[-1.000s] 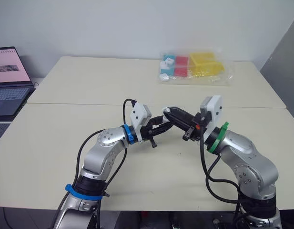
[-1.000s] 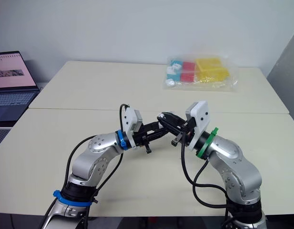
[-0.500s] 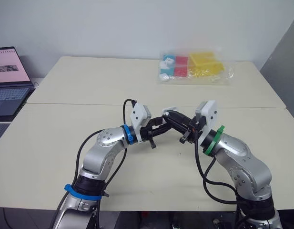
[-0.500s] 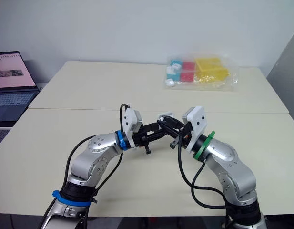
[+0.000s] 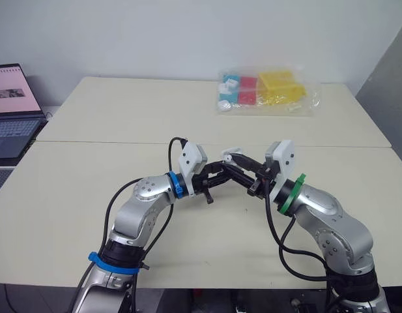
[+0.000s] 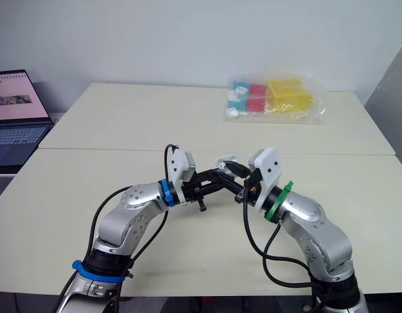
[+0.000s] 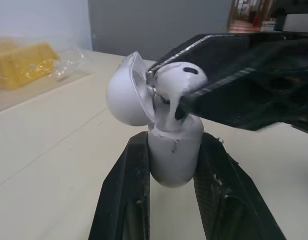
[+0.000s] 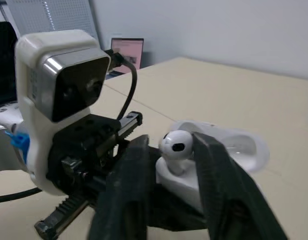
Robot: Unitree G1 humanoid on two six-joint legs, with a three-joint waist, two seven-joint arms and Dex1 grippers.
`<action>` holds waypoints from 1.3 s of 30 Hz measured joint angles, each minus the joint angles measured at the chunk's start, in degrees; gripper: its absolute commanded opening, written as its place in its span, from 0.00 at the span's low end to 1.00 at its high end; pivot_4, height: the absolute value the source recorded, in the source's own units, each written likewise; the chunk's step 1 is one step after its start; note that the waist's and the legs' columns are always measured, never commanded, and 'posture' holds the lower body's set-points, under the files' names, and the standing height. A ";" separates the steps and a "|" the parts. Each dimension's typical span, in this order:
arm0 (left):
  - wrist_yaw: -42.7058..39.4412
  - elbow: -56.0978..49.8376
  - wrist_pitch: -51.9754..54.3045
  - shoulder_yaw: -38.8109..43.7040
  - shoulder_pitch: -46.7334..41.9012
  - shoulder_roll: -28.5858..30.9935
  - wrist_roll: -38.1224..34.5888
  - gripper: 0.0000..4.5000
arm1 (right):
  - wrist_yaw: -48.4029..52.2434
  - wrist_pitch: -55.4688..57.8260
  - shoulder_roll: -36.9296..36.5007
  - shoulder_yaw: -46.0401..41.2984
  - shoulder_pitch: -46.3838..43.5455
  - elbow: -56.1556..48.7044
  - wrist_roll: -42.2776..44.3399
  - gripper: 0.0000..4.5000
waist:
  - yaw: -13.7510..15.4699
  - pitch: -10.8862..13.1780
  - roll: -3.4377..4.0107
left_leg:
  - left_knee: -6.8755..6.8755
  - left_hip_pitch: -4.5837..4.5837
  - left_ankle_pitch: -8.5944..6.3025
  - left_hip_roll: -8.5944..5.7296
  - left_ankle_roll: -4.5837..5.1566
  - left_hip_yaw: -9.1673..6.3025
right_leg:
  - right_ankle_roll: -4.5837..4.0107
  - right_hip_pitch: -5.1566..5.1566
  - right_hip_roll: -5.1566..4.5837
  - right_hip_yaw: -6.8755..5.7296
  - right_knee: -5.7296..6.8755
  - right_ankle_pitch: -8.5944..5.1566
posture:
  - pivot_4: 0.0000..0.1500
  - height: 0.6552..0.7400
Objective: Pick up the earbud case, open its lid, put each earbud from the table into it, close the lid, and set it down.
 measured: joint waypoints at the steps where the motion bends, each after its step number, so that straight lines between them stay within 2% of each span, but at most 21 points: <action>1: 0.17 0.00 0.00 0.00 0.00 -0.01 0.00 0.18 | 0.00 0.12 -0.02 0.08 0.00 -0.17 0.17 0.60 | 0.00 0.00 0.00 | 0.00 0.00 0.00 0.00 0.00 0.00 | 0.00 0.00 0.00 -0.01 0.00 0.00 | 1.00 0.95; 6: 0.53 0.00 0.05 0.20 0.05 0.16 0.03 0.18 | -0.19 0.46 -0.66 0.00 -0.24 -1.55 0.39 0.98 | 0.00 0.00 0.00 | 0.00 -0.01 0.00 0.00 0.00 0.00 | 0.00 -0.01 0.00 -0.01 -0.01 0.00 | 1.00 0.95; 7: 0.45 0.00 0.04 0.20 0.06 0.17 0.00 0.18 | -0.72 0.58 -0.93 -0.26 -0.25 -1.52 0.33 1.00 | 0.00 0.00 0.00 | 0.00 -0.01 0.00 0.00 0.00 0.00 | 0.00 -0.01 0.00 -0.01 -0.01 0.00 | 1.00 0.95; 16: 0.40 -0.16 -0.03 0.27 0.06 0.10 -0.18 0.18 | -0.96 2.00 -2.82 -1.00 -0.21 -1.23 1.10 1.00 | 0.00 0.00 0.00 | -0.02 -0.04 0.00 0.00 0.00 0.01 | 0.00 -0.04 0.00 0.00 -0.02 0.00 | 1.00 0.95; 25: 0.28 -0.17 -0.72 0.28 0.07 0.11 -0.19 0.18 | 3.68 9.76 -14.07 -8.38 -3.43 -6.72 12.79 1.00 | 0.02 0.02 0.01 | -0.02 -0.05 0.00 -0.01 0.01 0.01 | 0.00 -0.06 -0.01 0.00 -0.03 0.00 | 1.00 0.95; 28: -1.04 -0.17 -1.70 -0.18 0.11 0.39 -0.01 0.18 | 5.43 12.76 -18.98 -12.00 -11.42 -2.37 16.30 0.87 | -0.16 0.03 0.01 | -0.01 0.00 0.00 -0.01 0.01 0.08 | -0.01 -0.06 0.00 -0.02 -0.02 0.01 | 1.00 0.95; 31: -2.49 -0.26 -2.69 -1.27 0.30 0.50 0.08 0.18 | 6.79 12.86 -22.16 -12.14 -18.29 3.97 14.96 0.63 | -0.09 0.03 0.00 | -0.04 -0.03 0.00 0.00 0.01 0.12 | -0.05 -0.05 0.00 -0.03 -0.06 -0.01 | 1.00 0.95; 38: -4.69 -0.27 -4.41 -2.35 0.18 0.62 0.48 0.18 | 14.91 13.52 -26.05 0.09 -30.85 19.47 7.76 0.06 | -0.15 0.04 0.03 | -0.07 -0.24 -0.01 0.00 0.02 0.12 | -0.09 -0.21 0.03 -0.01 -0.11 -0.05 | 1.00 0.95; 39: -4.80 -0.27 -4.67 -2.44 0.15 0.63 0.49 0.18 | 16.64 13.45 -26.48 1.59 -32.14 20.83 6.77 0.01 | -0.12 0.04 0.03 | -0.07 -0.26 -0.01 0.00 0.03 0.10 | -0.09 -0.21 0.03 -0.04 -0.13 -0.05 | 1.00 0.95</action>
